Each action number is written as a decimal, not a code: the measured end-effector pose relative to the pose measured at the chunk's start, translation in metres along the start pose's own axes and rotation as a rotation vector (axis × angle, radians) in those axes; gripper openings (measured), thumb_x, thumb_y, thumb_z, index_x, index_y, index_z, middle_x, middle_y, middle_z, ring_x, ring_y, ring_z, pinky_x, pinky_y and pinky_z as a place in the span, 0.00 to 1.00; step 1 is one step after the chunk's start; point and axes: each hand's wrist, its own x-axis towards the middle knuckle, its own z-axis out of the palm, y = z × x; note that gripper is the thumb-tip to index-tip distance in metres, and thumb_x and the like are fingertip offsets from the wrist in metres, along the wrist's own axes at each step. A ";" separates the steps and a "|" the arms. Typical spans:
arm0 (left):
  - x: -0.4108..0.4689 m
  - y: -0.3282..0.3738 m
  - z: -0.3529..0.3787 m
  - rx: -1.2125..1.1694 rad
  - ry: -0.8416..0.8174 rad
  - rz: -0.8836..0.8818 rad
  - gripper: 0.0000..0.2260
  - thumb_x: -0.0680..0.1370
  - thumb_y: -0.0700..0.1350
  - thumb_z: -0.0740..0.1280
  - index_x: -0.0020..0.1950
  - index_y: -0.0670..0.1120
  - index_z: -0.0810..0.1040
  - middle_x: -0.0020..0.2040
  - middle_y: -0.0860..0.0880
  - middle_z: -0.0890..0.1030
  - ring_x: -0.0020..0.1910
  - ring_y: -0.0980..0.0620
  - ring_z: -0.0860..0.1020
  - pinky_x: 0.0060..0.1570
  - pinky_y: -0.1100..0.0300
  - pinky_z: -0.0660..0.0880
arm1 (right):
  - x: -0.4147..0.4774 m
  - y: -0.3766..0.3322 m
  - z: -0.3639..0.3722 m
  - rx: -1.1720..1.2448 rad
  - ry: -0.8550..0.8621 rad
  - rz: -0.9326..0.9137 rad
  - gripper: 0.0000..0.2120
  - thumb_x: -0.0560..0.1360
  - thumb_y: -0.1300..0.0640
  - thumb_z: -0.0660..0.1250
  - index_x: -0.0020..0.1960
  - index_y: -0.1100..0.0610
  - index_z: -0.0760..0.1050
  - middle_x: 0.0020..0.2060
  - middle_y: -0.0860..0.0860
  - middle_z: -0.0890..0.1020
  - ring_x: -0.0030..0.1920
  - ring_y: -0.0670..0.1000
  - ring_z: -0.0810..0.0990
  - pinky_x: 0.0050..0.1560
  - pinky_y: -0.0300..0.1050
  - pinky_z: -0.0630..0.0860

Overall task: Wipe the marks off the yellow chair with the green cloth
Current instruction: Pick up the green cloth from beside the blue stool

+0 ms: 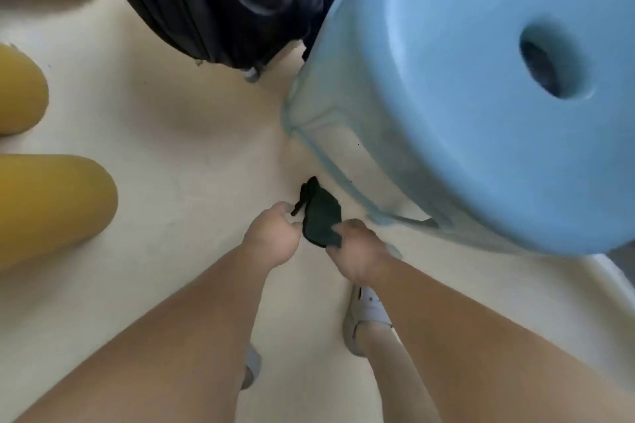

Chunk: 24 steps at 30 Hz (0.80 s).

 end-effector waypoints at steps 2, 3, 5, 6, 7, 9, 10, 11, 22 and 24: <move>0.036 -0.011 0.011 -0.102 -0.049 0.024 0.19 0.82 0.47 0.60 0.74 0.48 0.68 0.67 0.46 0.74 0.62 0.47 0.73 0.55 0.62 0.68 | 0.045 0.000 0.015 -0.019 0.015 -0.009 0.27 0.84 0.48 0.58 0.80 0.53 0.60 0.81 0.55 0.56 0.76 0.57 0.63 0.74 0.48 0.64; 0.053 -0.016 0.017 -0.169 -0.058 0.016 0.16 0.82 0.47 0.60 0.70 0.49 0.72 0.63 0.48 0.76 0.59 0.48 0.74 0.52 0.62 0.69 | 0.064 0.000 0.022 -0.033 0.009 -0.012 0.28 0.84 0.47 0.59 0.81 0.53 0.58 0.82 0.54 0.52 0.77 0.57 0.60 0.76 0.49 0.62; 0.082 -0.027 0.030 -0.284 -0.077 -0.032 0.07 0.83 0.49 0.59 0.57 0.52 0.75 0.50 0.53 0.77 0.53 0.51 0.73 0.42 0.66 0.69 | 0.095 0.006 0.035 -0.059 -0.009 -0.008 0.29 0.83 0.45 0.60 0.81 0.52 0.57 0.82 0.54 0.46 0.79 0.58 0.57 0.77 0.52 0.61; 0.093 -0.031 0.037 -0.318 -0.096 -0.041 0.06 0.83 0.50 0.59 0.56 0.53 0.74 0.48 0.54 0.76 0.53 0.52 0.73 0.40 0.68 0.67 | 0.107 0.009 0.040 -0.063 -0.017 -0.005 0.31 0.82 0.44 0.60 0.81 0.51 0.56 0.82 0.53 0.44 0.79 0.59 0.56 0.77 0.52 0.61; 0.103 -0.036 0.043 -0.355 -0.123 -0.036 0.09 0.83 0.51 0.60 0.60 0.52 0.74 0.50 0.53 0.77 0.53 0.53 0.74 0.39 0.69 0.66 | 0.116 0.014 0.044 -0.057 -0.024 -0.004 0.33 0.82 0.43 0.62 0.82 0.52 0.55 0.82 0.53 0.42 0.79 0.59 0.55 0.77 0.52 0.61; 0.116 -0.042 0.055 -0.448 -0.142 -0.053 0.16 0.83 0.49 0.61 0.71 0.49 0.71 0.57 0.51 0.77 0.53 0.55 0.75 0.40 0.70 0.67 | 0.127 0.021 0.050 -0.015 -0.012 -0.006 0.36 0.81 0.44 0.64 0.82 0.53 0.53 0.82 0.51 0.42 0.78 0.58 0.59 0.77 0.51 0.62; 0.119 -0.043 0.060 -0.498 -0.137 -0.071 0.19 0.83 0.47 0.61 0.73 0.47 0.69 0.61 0.50 0.77 0.54 0.54 0.75 0.41 0.68 0.68 | 0.129 0.023 0.052 0.014 0.007 -0.019 0.36 0.80 0.46 0.65 0.82 0.54 0.54 0.82 0.51 0.45 0.77 0.57 0.62 0.76 0.51 0.63; 0.118 -0.041 0.062 -0.548 -0.132 -0.090 0.20 0.82 0.45 0.62 0.75 0.46 0.68 0.64 0.49 0.76 0.56 0.53 0.74 0.43 0.67 0.69 | 0.126 0.024 0.052 0.041 0.028 -0.042 0.35 0.80 0.48 0.65 0.82 0.55 0.55 0.81 0.51 0.48 0.75 0.57 0.65 0.75 0.51 0.65; -0.042 -0.018 -0.015 -0.444 0.269 0.053 0.04 0.79 0.41 0.64 0.46 0.46 0.78 0.41 0.46 0.81 0.42 0.47 0.78 0.44 0.58 0.74 | -0.065 -0.040 0.014 0.141 0.088 -0.265 0.29 0.82 0.52 0.64 0.80 0.53 0.61 0.79 0.45 0.57 0.75 0.47 0.65 0.68 0.31 0.58; -0.104 -0.013 -0.052 -0.334 0.258 0.170 0.04 0.80 0.41 0.63 0.46 0.46 0.75 0.41 0.47 0.80 0.42 0.47 0.78 0.43 0.57 0.73 | -0.125 -0.069 -0.003 0.155 0.053 -0.307 0.23 0.81 0.50 0.65 0.75 0.50 0.70 0.74 0.44 0.68 0.70 0.45 0.70 0.67 0.31 0.62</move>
